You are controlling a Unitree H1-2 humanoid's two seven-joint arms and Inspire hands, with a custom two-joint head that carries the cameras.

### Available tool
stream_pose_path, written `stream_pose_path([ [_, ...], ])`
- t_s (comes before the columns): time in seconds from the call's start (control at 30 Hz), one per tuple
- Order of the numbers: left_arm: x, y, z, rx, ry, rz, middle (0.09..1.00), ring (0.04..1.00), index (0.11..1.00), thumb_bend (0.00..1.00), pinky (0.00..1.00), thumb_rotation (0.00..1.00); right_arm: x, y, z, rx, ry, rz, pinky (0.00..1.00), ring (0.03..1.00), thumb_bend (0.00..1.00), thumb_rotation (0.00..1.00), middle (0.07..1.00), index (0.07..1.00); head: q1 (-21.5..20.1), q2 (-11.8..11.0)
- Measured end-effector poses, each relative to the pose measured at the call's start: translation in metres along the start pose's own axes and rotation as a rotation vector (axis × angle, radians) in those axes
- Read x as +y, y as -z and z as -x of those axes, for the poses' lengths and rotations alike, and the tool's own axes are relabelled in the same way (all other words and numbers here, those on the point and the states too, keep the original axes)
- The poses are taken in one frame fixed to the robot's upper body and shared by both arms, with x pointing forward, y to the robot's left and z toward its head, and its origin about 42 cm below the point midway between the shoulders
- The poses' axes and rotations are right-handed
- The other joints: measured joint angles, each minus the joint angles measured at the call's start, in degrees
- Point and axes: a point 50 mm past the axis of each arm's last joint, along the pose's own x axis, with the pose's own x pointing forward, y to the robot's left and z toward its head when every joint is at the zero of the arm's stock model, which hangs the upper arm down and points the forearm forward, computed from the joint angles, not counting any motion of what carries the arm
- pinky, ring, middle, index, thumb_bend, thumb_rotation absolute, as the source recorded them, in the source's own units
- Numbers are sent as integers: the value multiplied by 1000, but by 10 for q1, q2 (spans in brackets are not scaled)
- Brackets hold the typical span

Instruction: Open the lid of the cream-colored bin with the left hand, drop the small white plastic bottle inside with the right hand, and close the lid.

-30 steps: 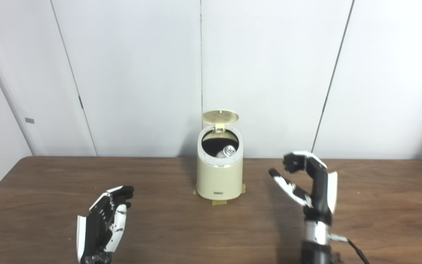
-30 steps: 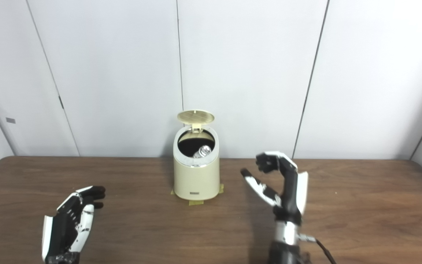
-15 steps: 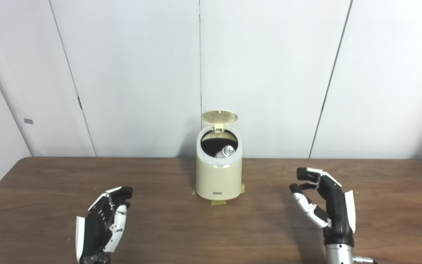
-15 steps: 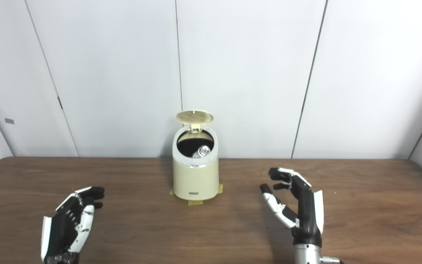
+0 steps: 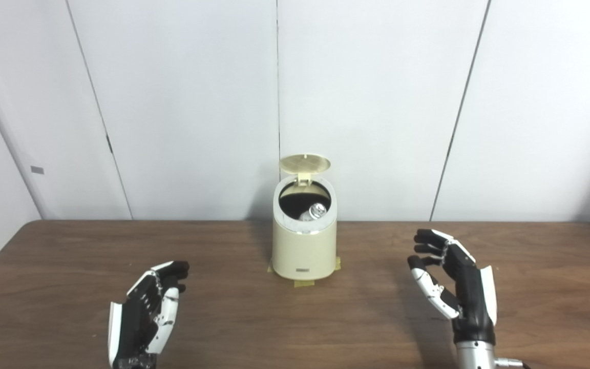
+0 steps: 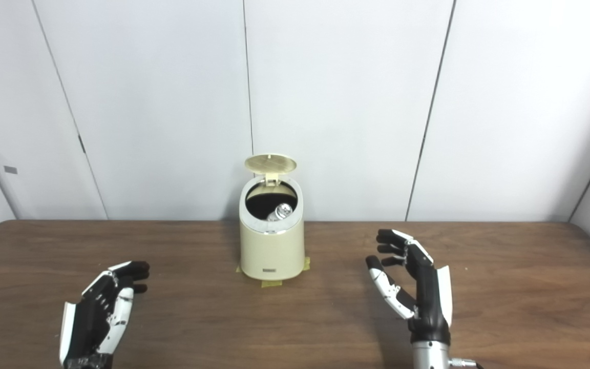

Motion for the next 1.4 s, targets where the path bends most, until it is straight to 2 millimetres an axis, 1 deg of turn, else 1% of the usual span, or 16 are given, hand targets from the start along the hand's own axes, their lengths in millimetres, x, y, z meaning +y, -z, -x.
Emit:
stream_pose_path([
  [0.1,0,-2,-4,35,39,-45,754,755,731,272,687,664,0,0,-1,0,4,-2,542,651,246,461,687,697,1,4],
  [0.13,-3,-3,-6,38,63,-68,760,756,741,277,685,702,0,0,-1,0,4,-1,542,654,244,471,689,700,1,5],
  [0.23,-8,-21,-32,0,145,-155,806,815,790,411,760,903,2,0,-2,1,4,1,540,656,238,470,687,700,3,5],
  [0.27,-7,-33,-47,-31,170,-191,822,841,810,491,806,961,2,1,-2,2,3,1,541,656,241,462,687,698,3,5],
  [0.3,-6,-48,-64,-66,191,-228,827,848,817,518,822,980,2,1,-3,3,3,1,541,656,242,457,686,696,3,5],
  [0.37,-5,-82,-97,-139,218,-297,834,857,831,584,844,995,3,2,-4,7,4,0,541,654,251,449,684,693,3,6],
  [0.47,-17,-137,-141,-227,245,-367,859,878,847,706,861,1000,4,3,-5,7,5,-1,548,656,258,457,688,696,3,7],
  [0.53,-31,-164,-157,-258,278,-405,875,895,845,786,871,1000,5,2,-6,6,6,-4,546,655,258,463,688,697,2,7],
  [0.6,-47,-179,-165,-260,335,-441,874,882,841,799,847,1000,7,1,-6,6,6,-7,544,653,246,444,686,696,3,7],
  [0.67,-57,-186,-169,-252,367,-472,875,885,839,776,840,1000,9,1,-8,6,5,-10,543,652,241,427,684,694,3,6],
  [0.73,-65,-192,-175,-242,390,-510,902,941,849,734,910,1000,9,1,-8,7,7,-9,542,650,230,405,682,693,3,5],
  [0.87,-78,-202,-191,-229,396,-577,917,965,863,744,957,1000,7,3,-8,9,9,-2,537,648,227,402,680,688,3,6],
  [0.93,-90,-206,-197,-227,415,-605,922,969,866,737,977,1000,7,3,-8,8,9,0,538,649,229,407,681,687,2,6],
  [1.07,-116,-214,-195,-247,460,-690,904,958,854,709,991,1000,9,2,-8,6,9,-1,540,648,228,412,681,688,2,6],
  [1.17,-134,-211,-197,-235,503,-749,890,974,823,719,1000,1000,9,1,-9,4,8,2,538,647,230,407,680,688,2,6],
  [1.4,-147,-198,-206,-196,495,-891,855,927,812,774,1000,1000,9,2,-9,5,10,1,539,648,236,386,679,688,3,5],
])
